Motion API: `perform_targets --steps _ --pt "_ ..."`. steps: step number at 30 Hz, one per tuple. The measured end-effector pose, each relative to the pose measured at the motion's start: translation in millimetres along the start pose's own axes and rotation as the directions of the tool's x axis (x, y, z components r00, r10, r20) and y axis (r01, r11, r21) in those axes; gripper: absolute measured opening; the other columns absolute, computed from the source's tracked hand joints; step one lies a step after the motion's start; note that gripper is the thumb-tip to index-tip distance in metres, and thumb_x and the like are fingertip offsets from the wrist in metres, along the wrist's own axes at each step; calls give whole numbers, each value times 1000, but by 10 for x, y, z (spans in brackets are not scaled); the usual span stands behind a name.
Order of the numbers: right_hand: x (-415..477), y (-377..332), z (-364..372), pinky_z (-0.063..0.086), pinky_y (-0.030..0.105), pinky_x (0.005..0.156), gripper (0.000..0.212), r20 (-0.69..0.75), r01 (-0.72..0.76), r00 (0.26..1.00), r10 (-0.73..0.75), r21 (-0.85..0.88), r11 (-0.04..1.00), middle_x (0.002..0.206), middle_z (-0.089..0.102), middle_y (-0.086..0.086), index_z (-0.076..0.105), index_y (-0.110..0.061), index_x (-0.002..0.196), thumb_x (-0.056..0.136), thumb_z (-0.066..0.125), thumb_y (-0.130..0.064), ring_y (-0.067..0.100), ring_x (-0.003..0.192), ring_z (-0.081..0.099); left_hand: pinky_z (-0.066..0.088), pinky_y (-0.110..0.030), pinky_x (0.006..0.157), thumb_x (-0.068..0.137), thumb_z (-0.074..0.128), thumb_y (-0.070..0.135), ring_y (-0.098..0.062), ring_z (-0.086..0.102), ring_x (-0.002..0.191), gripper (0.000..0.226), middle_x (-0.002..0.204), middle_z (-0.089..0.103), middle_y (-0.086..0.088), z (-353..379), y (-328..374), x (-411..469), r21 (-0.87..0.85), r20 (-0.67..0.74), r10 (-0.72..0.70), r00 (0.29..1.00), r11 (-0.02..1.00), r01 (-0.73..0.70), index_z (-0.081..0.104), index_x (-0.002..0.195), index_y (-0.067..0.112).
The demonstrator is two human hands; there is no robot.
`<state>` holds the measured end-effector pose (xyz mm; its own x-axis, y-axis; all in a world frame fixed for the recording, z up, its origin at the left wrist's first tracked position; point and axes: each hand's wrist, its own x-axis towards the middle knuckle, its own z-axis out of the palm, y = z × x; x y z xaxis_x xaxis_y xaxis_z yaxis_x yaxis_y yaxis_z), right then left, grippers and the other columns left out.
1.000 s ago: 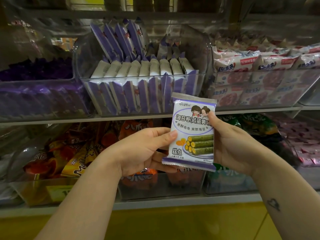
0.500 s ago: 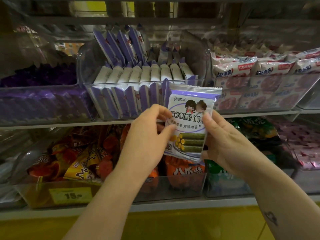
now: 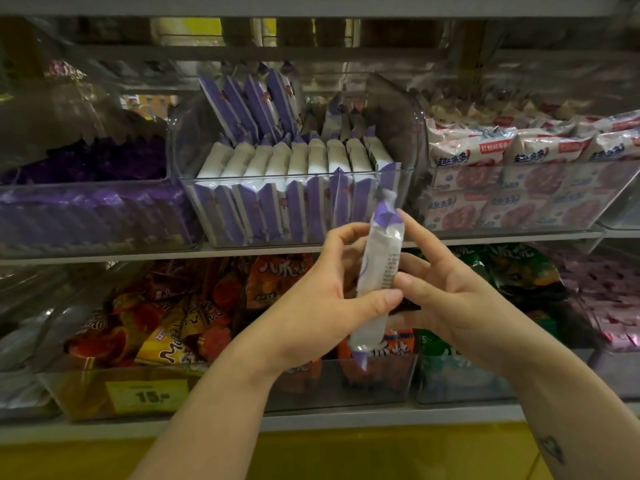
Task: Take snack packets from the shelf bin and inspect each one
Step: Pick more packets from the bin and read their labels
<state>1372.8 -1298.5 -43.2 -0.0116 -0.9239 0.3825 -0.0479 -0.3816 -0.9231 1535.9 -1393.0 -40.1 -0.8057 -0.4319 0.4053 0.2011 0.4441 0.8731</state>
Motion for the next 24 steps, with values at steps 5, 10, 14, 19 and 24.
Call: perform_targets --steps 5,10,14,19,24 --pt "18 25 6 57 30 79 60 -175 59 977 -120 -316 947 110 71 -7 52 -35 126 68 72 -33 15 104 67 52 -35 98 86 63 22 -7 59 119 53 129 62 14 -69 -20 -22 -36 38 -29 999 999 31 48 134 41" --pt "10 2 35 58 25 76 50 -241 129 939 -246 -416 900 93 69 -10 55 -42 116 69 69 -36 7 94 68 57 -32 88 83 66 17 -11 65 111 39 116 69 7 -116 -61 3 -199 -177 -16 984 980 -20 60 117 36" --pt "6 -4 136 57 19 74 55 -222 168 927 -303 -475 864 109 66 -15 51 -54 122 71 67 -39 1 104 64 59 -38 78 75 68 23 -18 68 106 44 111 71 0 -147 -96 16 -331 -250 -41 967 942 -46 58 118 27" --pt "-13 -64 52 57 19 73 66 -241 137 935 -260 -433 891 103 71 -15 53 -48 123 61 75 -41 4 98 68 59 -43 72 70 72 24 -25 68 106 35 109 72 -7 -227 -173 10 -488 -282 -69 957 869 -81 66 104 25" --pt "-32 -41 -82 55 15 70 42 -301 134 933 -198 -221 966 91 76 -4 67 -19 93 55 80 -27 10 87 72 59 -44 69 78 64 19 -25 69 105 32 110 73 -8 -373 -242 -13 -618 -310 -86 947 775 -132 69 108 27"
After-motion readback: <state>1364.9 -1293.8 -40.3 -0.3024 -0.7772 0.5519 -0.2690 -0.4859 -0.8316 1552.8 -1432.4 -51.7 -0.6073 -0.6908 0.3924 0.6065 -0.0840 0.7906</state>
